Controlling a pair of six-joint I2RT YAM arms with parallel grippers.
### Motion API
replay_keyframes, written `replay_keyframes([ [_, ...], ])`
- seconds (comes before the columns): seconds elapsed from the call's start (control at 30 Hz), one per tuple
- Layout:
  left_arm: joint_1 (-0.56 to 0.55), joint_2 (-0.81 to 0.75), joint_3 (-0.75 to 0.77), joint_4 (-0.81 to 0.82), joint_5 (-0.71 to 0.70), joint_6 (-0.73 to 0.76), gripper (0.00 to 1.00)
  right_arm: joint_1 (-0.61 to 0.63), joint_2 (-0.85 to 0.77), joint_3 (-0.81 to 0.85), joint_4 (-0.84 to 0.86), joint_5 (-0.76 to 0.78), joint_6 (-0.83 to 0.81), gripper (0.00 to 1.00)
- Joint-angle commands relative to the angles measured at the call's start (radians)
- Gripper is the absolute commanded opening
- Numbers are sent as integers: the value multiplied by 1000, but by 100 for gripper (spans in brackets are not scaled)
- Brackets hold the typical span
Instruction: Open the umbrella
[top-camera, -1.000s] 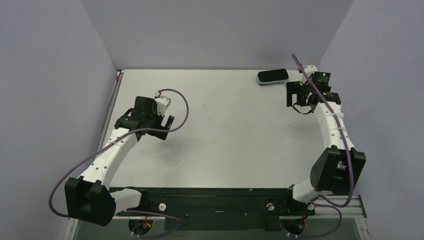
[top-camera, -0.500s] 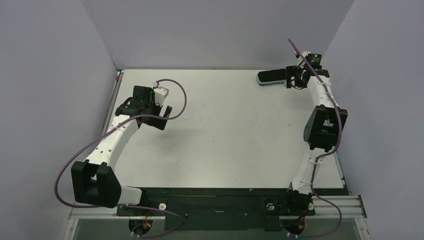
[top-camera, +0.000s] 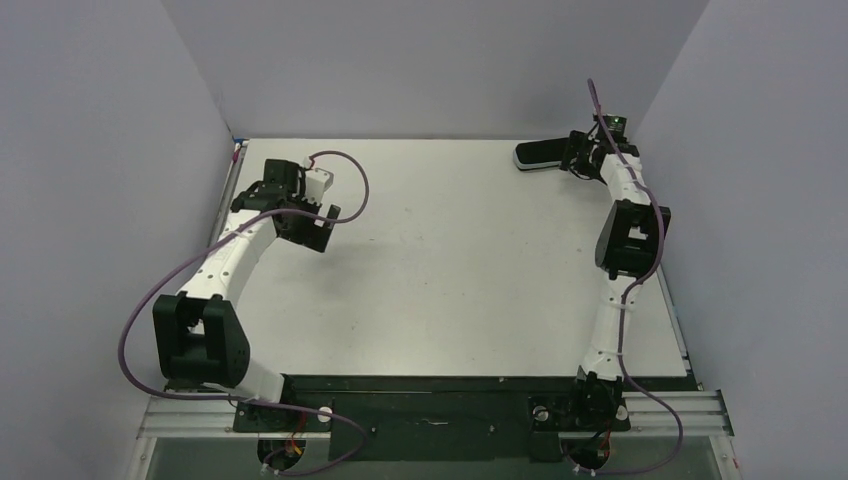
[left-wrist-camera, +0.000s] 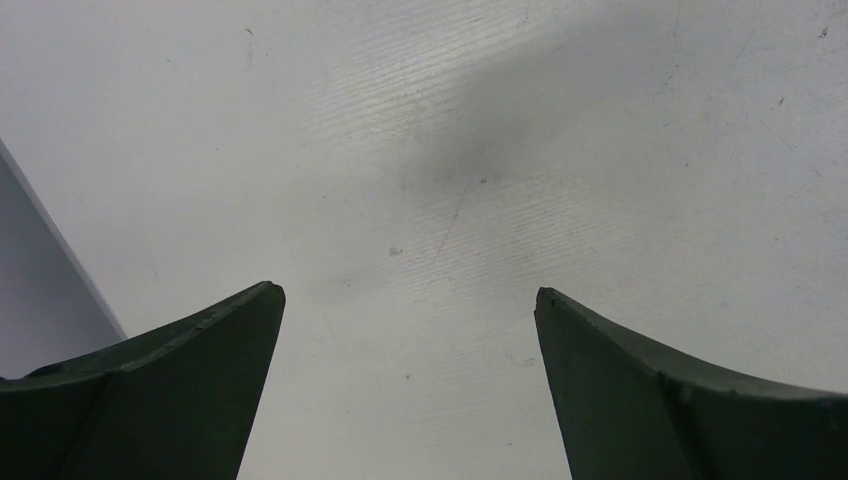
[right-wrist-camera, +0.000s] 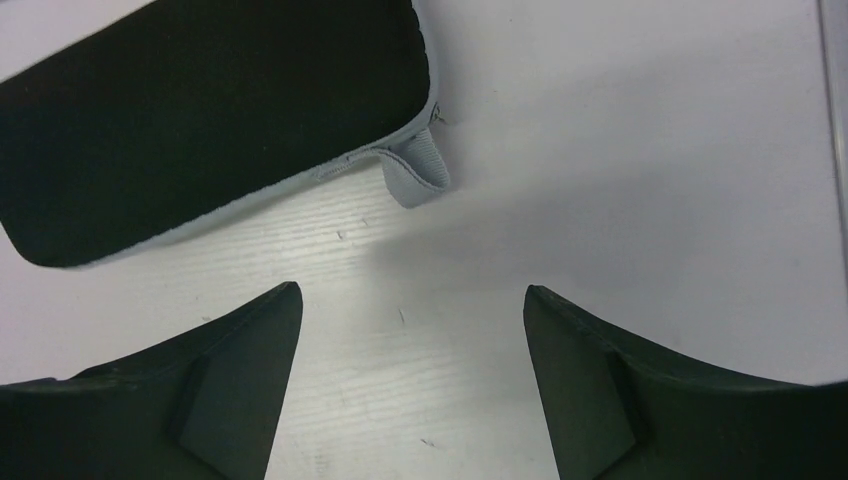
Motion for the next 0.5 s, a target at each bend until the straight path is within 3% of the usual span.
replay_keyframes([
  [0.0, 15, 29, 77, -34, 37, 7, 97, -7, 26, 39, 152, -56, 185, 76],
  [0.17, 24, 62, 116, -70, 37, 9, 97, -13, 78, 45, 241, -94, 279, 70],
  [0.47, 30, 99, 172, -114, 46, 4, 97, -29, 130, 93, 254, -67, 401, 59],
])
